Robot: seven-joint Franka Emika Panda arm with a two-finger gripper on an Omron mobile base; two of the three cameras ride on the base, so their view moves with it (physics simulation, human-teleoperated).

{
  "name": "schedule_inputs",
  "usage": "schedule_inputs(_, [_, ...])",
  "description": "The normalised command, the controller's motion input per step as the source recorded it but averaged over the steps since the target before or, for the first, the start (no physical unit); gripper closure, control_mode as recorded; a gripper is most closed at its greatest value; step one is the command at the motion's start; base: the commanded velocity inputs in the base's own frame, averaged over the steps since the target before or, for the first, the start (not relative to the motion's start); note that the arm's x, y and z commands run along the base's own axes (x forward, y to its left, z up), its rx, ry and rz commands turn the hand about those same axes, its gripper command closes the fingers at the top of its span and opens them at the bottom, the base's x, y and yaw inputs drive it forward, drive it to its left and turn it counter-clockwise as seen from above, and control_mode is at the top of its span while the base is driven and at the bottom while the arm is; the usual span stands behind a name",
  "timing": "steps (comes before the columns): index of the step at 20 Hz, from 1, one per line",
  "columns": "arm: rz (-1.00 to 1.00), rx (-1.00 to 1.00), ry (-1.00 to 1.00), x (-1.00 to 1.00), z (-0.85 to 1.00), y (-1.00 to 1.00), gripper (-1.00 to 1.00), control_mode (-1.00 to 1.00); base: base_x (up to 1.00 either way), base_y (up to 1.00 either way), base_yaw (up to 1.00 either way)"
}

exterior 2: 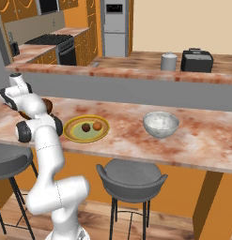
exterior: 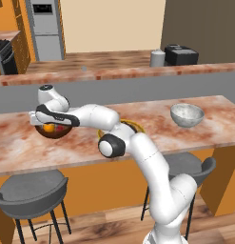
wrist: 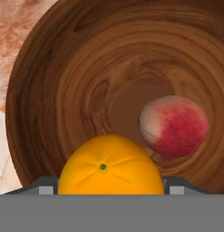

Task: Take the fruits from the plate on the dining counter and place two fruits in each bowl.

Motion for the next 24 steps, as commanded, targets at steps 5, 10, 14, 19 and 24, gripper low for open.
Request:
schedule_inputs(5, [0.00,0.02,0.00,0.00,0.00,-0.06,-1.00,-1.00,0.00,0.00,0.00])
schedule_inputs(10, [0.00,0.04,0.01,0.00,0.00,-0.06,-1.00,-1.00,0.00,0.00,0.00])
schedule_inputs(14, [0.00,0.05,0.00,-0.01,0.25,-0.21,-1.00,-1.00,0.00,0.00,0.00])
schedule_inputs(19, [0.00,0.03,0.00,-0.35,0.26,-0.59,-1.00,-1.00,0.00,0.00,0.00])
schedule_inputs(24, [-0.01,0.01,0.00,-0.60,0.07,-0.76,-1.00,-1.00,0.00,0.00,0.00])
